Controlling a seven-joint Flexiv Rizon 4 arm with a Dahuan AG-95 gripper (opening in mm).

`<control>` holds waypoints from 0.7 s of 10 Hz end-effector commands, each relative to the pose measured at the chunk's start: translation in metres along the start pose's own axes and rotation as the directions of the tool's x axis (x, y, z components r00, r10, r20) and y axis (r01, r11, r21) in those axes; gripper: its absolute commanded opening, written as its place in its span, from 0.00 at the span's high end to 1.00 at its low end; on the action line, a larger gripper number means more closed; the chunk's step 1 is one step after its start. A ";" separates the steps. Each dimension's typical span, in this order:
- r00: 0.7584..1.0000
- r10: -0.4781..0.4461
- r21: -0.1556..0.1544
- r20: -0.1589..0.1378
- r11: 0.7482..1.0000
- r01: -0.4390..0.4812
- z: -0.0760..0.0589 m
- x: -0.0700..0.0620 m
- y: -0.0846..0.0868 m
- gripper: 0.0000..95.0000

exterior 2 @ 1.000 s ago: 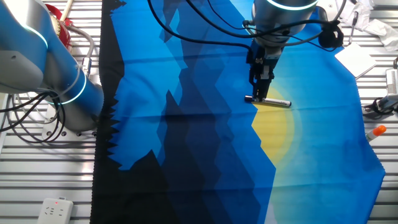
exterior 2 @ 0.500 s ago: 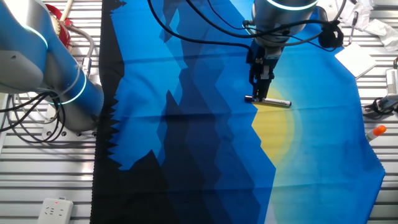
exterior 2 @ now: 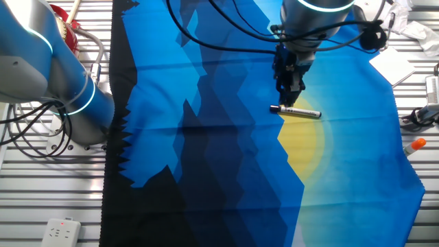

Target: Put the pen into the pen holder

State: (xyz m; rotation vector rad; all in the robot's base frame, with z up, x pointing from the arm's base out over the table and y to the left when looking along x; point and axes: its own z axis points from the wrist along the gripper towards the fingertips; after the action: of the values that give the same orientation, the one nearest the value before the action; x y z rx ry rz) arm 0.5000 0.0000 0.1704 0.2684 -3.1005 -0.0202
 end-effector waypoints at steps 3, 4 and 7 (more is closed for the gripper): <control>0.996 0.087 -0.002 -0.014 0.996 -0.087 0.000 0.000 0.000 1.00; 0.992 0.121 -0.001 -0.017 0.993 -0.121 0.000 0.000 0.000 1.00; 0.989 0.147 -0.005 -0.012 0.989 -0.147 0.000 0.000 0.000 1.00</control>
State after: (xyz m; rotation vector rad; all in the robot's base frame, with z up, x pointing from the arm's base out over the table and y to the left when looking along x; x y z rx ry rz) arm 0.5005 0.0005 0.1706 0.1533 -3.0799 -0.0278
